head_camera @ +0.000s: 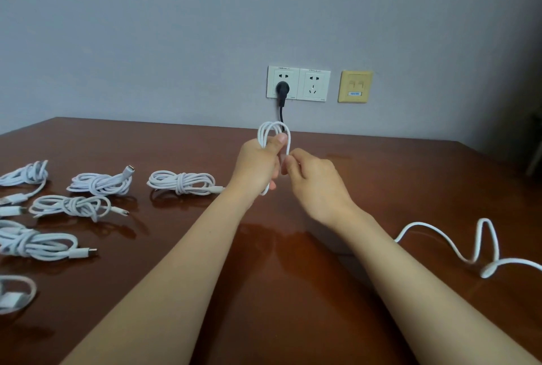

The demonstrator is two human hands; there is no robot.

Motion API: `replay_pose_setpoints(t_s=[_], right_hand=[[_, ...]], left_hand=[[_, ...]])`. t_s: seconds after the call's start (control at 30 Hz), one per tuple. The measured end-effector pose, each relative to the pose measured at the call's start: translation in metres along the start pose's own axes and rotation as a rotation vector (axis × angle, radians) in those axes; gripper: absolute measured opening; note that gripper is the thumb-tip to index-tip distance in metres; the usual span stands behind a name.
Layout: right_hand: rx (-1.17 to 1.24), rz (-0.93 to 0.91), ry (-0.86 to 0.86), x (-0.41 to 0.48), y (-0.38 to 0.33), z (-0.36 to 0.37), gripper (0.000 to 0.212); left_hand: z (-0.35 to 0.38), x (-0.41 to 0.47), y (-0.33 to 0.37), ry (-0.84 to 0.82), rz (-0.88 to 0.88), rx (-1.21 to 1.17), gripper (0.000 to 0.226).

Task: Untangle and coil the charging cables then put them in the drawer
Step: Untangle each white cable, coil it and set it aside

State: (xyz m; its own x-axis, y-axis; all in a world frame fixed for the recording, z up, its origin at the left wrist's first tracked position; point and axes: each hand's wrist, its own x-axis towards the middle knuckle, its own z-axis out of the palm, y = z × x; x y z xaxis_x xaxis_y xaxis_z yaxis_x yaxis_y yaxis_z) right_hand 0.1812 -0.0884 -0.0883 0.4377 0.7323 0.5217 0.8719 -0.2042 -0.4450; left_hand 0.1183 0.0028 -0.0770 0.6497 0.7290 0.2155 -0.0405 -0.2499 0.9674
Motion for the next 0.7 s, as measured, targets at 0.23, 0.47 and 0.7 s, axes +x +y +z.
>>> replay_pose_setpoints(t_s=[0.23, 0.47, 0.7], right_hand=[[-0.009, -0.014, -0.07, 0.0, 0.001, -0.005, 0.025], [-0.131, 0.043, -0.158, -0.003, 0.002, -0.003, 0.032], [-0.168, 0.065, -0.152, -0.001, 0.011, -0.005, 0.029]], left_hand=[[0.008, -0.003, -0.001, 0.022, 0.032, 0.131, 0.03], [0.004, -0.002, -0.011, 0.135, 0.27, 0.849, 0.038], [-0.002, 0.006, -0.01, 0.177, 0.1, 0.299, 0.028]])
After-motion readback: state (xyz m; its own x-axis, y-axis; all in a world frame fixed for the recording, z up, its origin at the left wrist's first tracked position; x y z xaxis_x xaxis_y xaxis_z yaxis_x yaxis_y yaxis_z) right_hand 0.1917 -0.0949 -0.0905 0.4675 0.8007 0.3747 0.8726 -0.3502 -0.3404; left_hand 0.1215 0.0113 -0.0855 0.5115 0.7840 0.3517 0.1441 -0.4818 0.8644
